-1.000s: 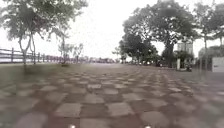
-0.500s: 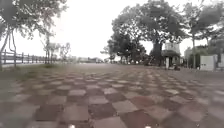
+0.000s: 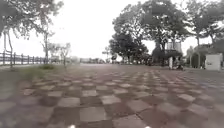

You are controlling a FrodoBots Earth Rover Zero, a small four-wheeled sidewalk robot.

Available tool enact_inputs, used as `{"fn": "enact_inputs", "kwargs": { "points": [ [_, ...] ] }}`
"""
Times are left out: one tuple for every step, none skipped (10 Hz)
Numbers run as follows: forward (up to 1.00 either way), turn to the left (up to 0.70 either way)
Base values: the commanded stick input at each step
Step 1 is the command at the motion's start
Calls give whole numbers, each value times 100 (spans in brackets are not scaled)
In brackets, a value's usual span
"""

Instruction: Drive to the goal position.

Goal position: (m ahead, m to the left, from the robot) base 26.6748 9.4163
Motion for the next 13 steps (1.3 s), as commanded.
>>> {"fn": "enact_inputs", "kwargs": {
  "points": [
    [85, 29],
    [85, 19],
    [85, 2],
    [85, 0],
    [85, 0],
    [85, 0],
    [85, 0],
    [85, 0],
    [85, 0],
    [85, 15],
    [85, 29],
    [85, 32],
    [85, 26]
  ]
}}
